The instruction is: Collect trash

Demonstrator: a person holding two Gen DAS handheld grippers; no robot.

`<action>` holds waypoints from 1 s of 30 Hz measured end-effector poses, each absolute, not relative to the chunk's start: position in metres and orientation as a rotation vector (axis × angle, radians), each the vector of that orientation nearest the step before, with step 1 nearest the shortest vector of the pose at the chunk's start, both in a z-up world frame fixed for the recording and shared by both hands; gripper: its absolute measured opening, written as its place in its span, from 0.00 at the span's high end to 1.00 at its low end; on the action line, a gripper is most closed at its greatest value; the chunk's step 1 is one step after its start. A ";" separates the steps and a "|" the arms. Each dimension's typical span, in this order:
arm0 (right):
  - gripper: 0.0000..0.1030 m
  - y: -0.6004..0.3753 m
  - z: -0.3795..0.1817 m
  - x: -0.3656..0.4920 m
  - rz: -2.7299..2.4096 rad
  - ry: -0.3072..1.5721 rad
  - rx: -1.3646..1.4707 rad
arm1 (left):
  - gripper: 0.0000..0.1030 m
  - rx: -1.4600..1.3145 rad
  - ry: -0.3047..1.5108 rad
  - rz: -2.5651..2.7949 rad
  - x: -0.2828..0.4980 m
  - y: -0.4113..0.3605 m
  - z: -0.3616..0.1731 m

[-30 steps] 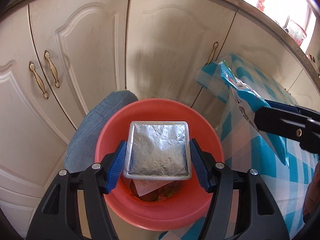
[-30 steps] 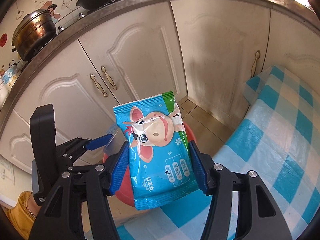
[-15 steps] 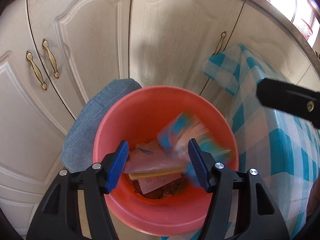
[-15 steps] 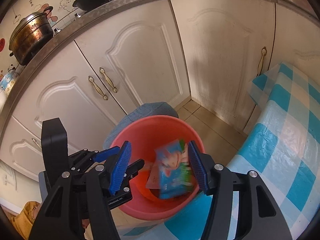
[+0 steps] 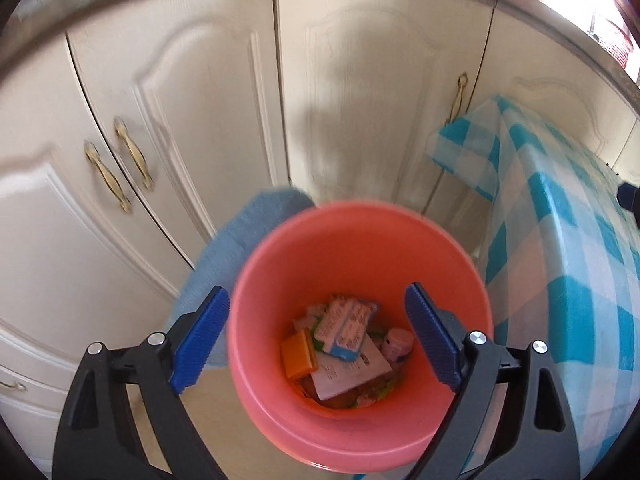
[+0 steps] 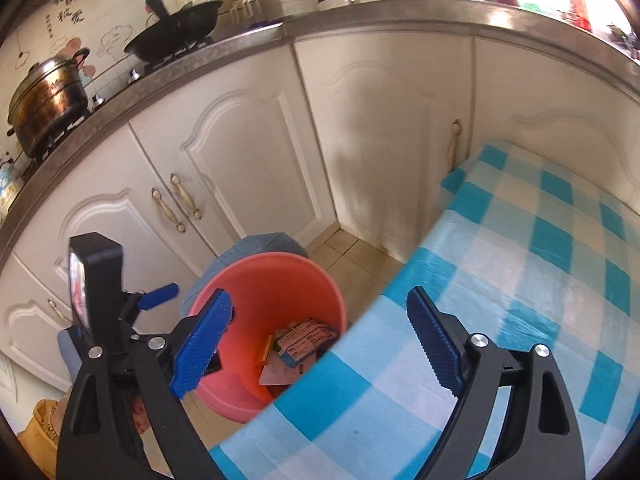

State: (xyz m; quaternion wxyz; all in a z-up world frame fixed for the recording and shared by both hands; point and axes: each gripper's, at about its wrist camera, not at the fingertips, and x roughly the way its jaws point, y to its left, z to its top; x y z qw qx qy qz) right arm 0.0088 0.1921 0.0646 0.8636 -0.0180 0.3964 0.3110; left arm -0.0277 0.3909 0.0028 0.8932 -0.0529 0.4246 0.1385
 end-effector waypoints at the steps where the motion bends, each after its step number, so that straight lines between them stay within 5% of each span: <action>1: 0.14 0.184 0.066 0.008 0.630 0.828 -0.026 | 0.12 -0.092 0.859 0.296 -0.029 0.387 0.010; 30: 0.11 -0.046 0.199 -0.120 0.028 0.392 0.108 | 0.04 0.010 0.462 -0.031 -0.068 0.178 0.199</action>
